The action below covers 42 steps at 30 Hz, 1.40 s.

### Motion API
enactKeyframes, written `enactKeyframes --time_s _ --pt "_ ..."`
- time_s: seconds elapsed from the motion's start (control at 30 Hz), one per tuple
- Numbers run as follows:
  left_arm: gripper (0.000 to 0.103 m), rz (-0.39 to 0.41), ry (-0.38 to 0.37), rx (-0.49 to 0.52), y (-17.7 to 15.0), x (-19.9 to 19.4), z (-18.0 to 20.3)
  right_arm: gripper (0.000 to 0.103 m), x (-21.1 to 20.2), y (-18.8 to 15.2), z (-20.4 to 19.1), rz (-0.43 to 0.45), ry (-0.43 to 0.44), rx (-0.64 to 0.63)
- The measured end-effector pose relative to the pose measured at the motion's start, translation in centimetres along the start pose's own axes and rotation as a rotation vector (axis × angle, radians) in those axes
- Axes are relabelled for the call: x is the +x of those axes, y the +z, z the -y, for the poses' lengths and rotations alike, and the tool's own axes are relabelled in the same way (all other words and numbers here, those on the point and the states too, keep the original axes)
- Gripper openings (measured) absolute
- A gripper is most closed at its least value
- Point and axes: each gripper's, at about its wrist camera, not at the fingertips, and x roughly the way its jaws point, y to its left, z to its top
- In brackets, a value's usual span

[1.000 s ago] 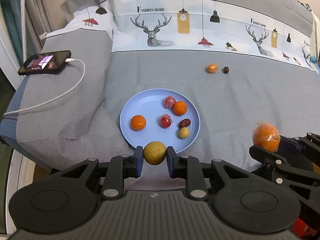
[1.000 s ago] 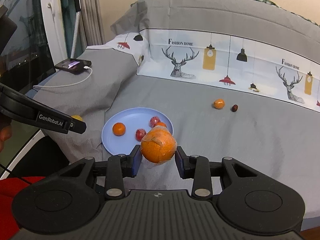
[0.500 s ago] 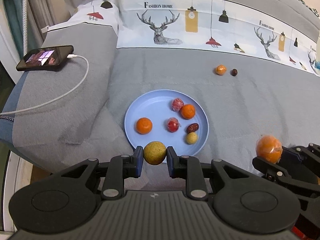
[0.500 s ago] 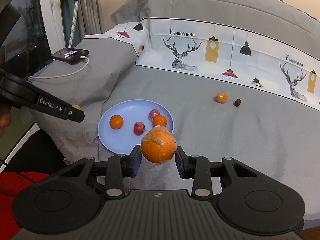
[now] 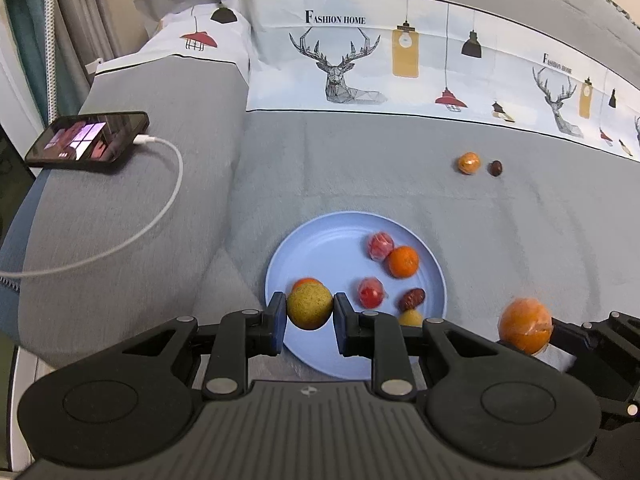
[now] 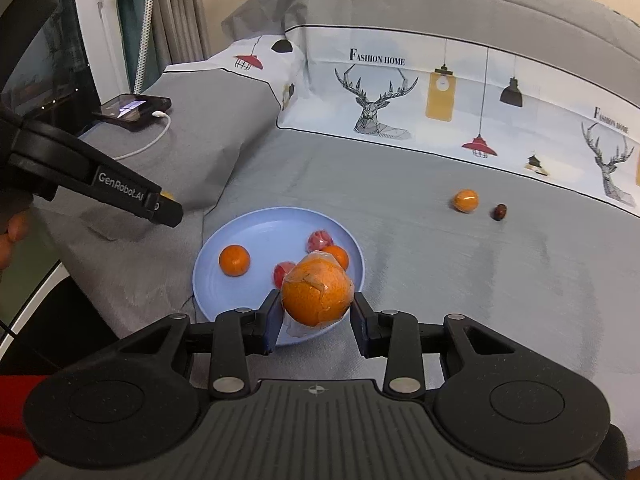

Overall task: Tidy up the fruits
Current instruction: 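Carry the yellow fruit and wrapped orange over the blue plate, then open both grippers to release the fruits onto the plate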

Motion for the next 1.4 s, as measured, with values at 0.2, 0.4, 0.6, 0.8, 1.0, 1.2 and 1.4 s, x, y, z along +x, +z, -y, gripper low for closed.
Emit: enactKeyframes --time_s 0.2,0.4,0.6,0.8,1.0,1.2,1.4 --pt "0.027 -0.006 -0.003 0.006 1.3 2.2 -0.2 0.038 2.5 1.2 -0.4 -0.016 0.027 -0.005" --pt "0.027 0.000 -0.019 0.022 1.9 4.8 -0.4 0.038 5.3 1.8 -0.6 -0.049 0.046 -0.011" --pt "0.027 -0.042 -0.021 0.050 2.2 7.9 -0.3 0.038 8.2 1.8 -0.3 -0.094 0.058 -0.004" --pt "0.027 -0.078 -0.020 0.067 3.0 10.8 0.1 0.038 10.8 2.0 0.2 -0.143 0.072 -0.002" --pt "0.027 -0.105 -0.012 0.078 3.5 13.2 0.2 0.038 12.5 1.9 0.1 -0.193 0.100 -0.021" --pt "0.103 -0.022 0.043 0.088 3.5 12.4 -0.1 0.081 13.2 2.5 0.4 -0.179 0.110 -0.029" --pt "0.103 -0.059 0.030 0.137 2.1 10.0 -0.3 0.101 11.1 3.0 1.0 -0.121 0.088 -0.078"
